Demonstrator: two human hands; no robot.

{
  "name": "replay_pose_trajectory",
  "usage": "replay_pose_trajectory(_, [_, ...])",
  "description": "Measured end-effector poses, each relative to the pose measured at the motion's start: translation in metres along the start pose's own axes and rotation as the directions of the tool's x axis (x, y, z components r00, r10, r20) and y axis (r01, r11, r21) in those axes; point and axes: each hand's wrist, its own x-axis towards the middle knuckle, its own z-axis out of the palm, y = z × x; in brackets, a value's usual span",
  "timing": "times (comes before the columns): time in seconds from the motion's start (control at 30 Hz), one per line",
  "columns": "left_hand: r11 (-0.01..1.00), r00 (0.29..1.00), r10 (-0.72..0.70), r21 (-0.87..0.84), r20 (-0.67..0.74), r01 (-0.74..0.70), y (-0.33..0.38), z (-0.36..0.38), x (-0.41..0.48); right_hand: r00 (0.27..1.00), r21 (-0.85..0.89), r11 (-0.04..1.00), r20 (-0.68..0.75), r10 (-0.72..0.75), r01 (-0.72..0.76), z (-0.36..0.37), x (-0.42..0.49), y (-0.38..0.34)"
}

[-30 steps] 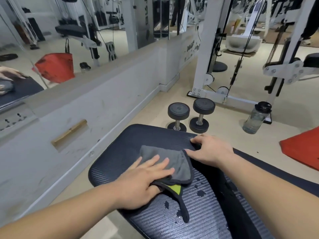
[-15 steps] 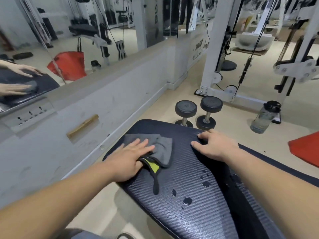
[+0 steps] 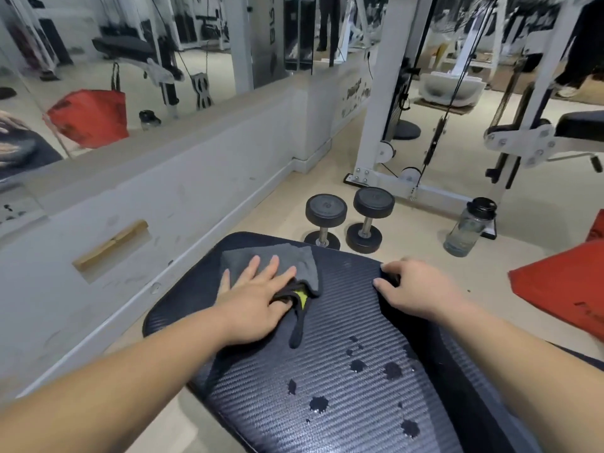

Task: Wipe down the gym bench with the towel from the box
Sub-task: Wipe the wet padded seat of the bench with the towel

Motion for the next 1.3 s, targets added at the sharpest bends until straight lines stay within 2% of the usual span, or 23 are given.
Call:
replay_pose_trajectory(0.13, [0.952, 0.949, 0.302, 0.028, 0.093, -0.306, 0.022, 0.006, 0.007, 1.0, -0.032, 0.999, 0.012, 0.005, -0.005, -0.003, 0.005, 0.001])
replay_pose_trajectory(0.2, [0.953, 0.951, 0.3, 0.028, 0.08, -0.303, 0.017, -0.004, 0.037, 0.999, -0.018, 1.0, 0.037, 0.006, -0.006, -0.006, 0.009, 0.005])
replay_pose_trajectory(0.33, [0.997, 0.997, 0.071, 0.022, -0.043, -0.07, 0.055, -0.004, 0.078, 0.996, 0.104, 0.995, 0.094, -0.007, -0.003, -0.004, 0.011, 0.019])
replay_pose_trajectory(0.37, [0.997, 0.996, 0.08, 0.006, -0.032, -0.079, 0.07, 0.001, 0.075, 0.993, 0.142, 0.99, 0.118, -0.029, 0.012, -0.005, 0.009, 0.021])
replay_pose_trajectory(0.43, [0.981, 0.98, 0.195, -0.012, 0.046, -0.195, 0.09, 0.015, 0.052, 0.983, 0.219, 0.975, 0.163, -0.086, 0.049, -0.012, -0.001, 0.025])
replay_pose_trajectory(0.53, [0.933, 0.928, 0.361, -0.033, 0.087, -0.36, 0.072, 0.018, 0.026, 0.998, 0.262, 0.964, 0.036, -0.045, 0.033, -0.014, -0.025, 0.04])
replay_pose_trajectory(0.6, [0.955, 0.956, 0.288, -0.089, 0.064, -0.282, 0.056, 0.005, 0.031, 0.999, 0.223, 0.975, -0.042, -0.005, 0.015, -0.014, -0.043, 0.053])
replay_pose_trajectory(0.7, [0.992, 0.996, 0.082, -0.095, -0.03, -0.085, 0.066, 0.003, 0.023, 0.999, 0.201, 0.979, -0.048, -0.02, 0.03, -0.008, -0.071, 0.068])
replay_pose_trajectory(0.73, [0.992, 0.996, 0.087, -0.091, -0.022, -0.089, 0.075, 0.008, 0.011, 0.998, 0.187, 0.981, -0.051, -0.034, 0.043, -0.007, -0.079, 0.072])
replay_pose_trajectory(0.8, [0.98, 0.981, 0.192, -0.057, 0.012, -0.191, 0.078, 0.019, -0.019, 0.998, 0.14, 0.988, -0.028, -0.061, 0.065, -0.006, -0.088, 0.08])
replay_pose_trajectory(0.87, [0.972, 0.972, 0.233, 0.019, 0.025, -0.234, 0.054, 0.013, -0.033, 0.996, 0.117, 0.99, 0.016, -0.083, 0.08, -0.003, -0.089, 0.087])
replay_pose_trajectory(0.9, [0.979, 0.981, 0.192, 0.064, 0.014, -0.192, 0.039, 0.006, -0.032, 0.996, 0.11, 0.99, 0.03, -0.086, 0.082, -0.003, -0.089, 0.09])
replay_pose_trajectory(1.0, [0.981, 0.992, -0.096, 0.159, -0.08, 0.108, 0.02, -0.001, -0.039, 0.996, 0.078, 0.993, 0.028, -0.088, 0.086, 0.002, -0.089, 0.092])
replay_pose_trajectory(1.03, [0.972, 0.985, -0.125, 0.184, -0.116, 0.145, 0.029, 0.005, -0.045, 0.996, 0.053, 0.995, 0.02, -0.087, 0.086, 0.003, -0.088, 0.09])
replay_pose_trajectory(1.1, [0.981, 0.99, -0.063, 0.174, -0.13, 0.085, 0.058, 0.024, -0.066, 0.997, 0.004, 0.997, 0.005, -0.075, 0.075, 0.004, -0.087, 0.084])
replay_pose_trajectory(1.2, [0.993, 0.993, 0.103, 0.07, -0.053, -0.099, 0.073, 0.034, -0.092, 0.997, -0.004, 0.998, -0.024, -0.068, 0.068, 0.007, -0.086, 0.084])
replay_pose_trajectory(1.27, [0.994, 0.993, 0.102, 0.055, -0.056, -0.099, 0.053, 0.029, -0.082, 0.997, 0.021, 0.997, -0.033, -0.067, 0.068, 0.009, -0.087, 0.088])
replay_pose_trajectory(1.3, [0.997, 0.995, 0.041, 0.062, -0.092, -0.035, 0.048, 0.025, -0.077, 0.997, 0.033, 0.997, -0.028, -0.066, 0.067, 0.009, -0.089, 0.091])
